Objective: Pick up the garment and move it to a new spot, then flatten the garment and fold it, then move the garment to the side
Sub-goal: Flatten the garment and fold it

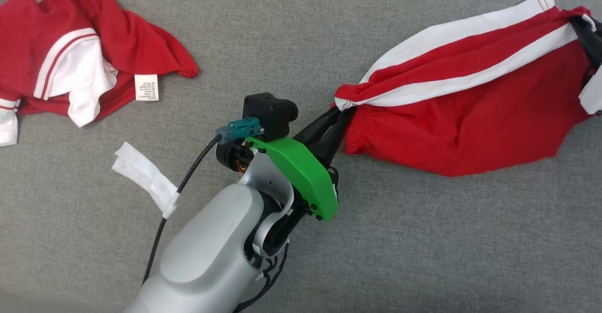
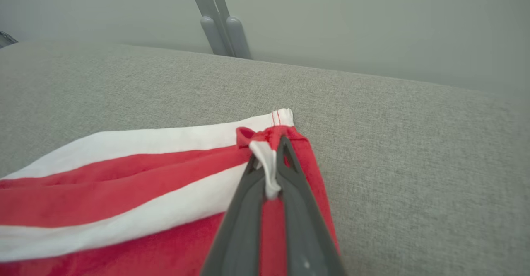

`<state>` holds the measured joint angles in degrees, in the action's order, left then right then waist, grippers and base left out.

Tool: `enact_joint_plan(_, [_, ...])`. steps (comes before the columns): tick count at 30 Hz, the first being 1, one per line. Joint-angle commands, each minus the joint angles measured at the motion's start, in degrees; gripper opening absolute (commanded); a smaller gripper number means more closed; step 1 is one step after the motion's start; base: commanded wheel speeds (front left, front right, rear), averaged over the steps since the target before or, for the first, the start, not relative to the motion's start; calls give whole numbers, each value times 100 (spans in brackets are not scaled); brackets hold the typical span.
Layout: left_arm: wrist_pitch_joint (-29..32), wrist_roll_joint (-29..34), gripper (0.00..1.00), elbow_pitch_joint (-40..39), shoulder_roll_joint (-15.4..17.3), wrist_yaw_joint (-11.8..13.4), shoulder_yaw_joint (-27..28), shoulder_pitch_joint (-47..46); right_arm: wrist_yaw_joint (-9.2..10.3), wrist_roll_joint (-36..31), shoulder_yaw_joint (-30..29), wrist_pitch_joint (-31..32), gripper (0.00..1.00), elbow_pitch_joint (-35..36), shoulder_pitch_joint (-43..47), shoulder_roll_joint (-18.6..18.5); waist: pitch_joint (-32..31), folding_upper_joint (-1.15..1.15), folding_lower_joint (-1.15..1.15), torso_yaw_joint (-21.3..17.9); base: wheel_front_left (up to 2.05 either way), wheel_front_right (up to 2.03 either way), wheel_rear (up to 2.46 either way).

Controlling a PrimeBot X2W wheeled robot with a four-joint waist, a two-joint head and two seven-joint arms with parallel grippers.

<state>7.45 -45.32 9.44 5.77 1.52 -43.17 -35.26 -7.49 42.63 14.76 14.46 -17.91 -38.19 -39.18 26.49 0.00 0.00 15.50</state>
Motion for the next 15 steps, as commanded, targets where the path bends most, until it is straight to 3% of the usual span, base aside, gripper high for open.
enact_joint_plan(1, [-49, -18, 0, 86, -38, -39, 20, -136, 0, -7, 51, -1, 0, -83, -124, 16, 52, 0, 0, 49, 0, 0, 0])
enact_joint_plan(8, [-159, -28, 3, 353, -110, -52, 36, -345, 1, 1, 263, -50, 0, -436, -476, -44, 121, 0, 0, 107, 0, 0, 0])
enact_joint_plan(11, [-204, -37, 45, 422, -131, -1, 36, -347, 1, -22, 307, -99, 0, -552, -566, -53, 134, 0, 0, 120, 0, 0, 0])
enact_joint_plan(12, [-216, -42, 99, 442, -138, 9, 34, -343, 1, -95, 277, -169, 24, -622, -614, -52, 142, 0, 0, 123, 0, 0, 0])
enact_joint_plan(13, [-233, -54, 100, 458, -145, 19, 42, -331, 1, -136, 275, -222, 93, -674, -638, -33, 149, 0, 0, 124, 0, 0, 0])
enact_joint_plan(14, [-258, -53, 100, 471, -150, 60, 48, -319, 1, -193, 254, -280, 100, -762, -660, 10, 155, 0, 0, 122, 0, 0, 0])
enact_joint_plan(15, [-275, -35, 100, 491, -152, 78, 54, -311, 1, -242, 235, -332, 100, -825, -674, 41, 158, 0, 0, 121, 0, 0, 0])
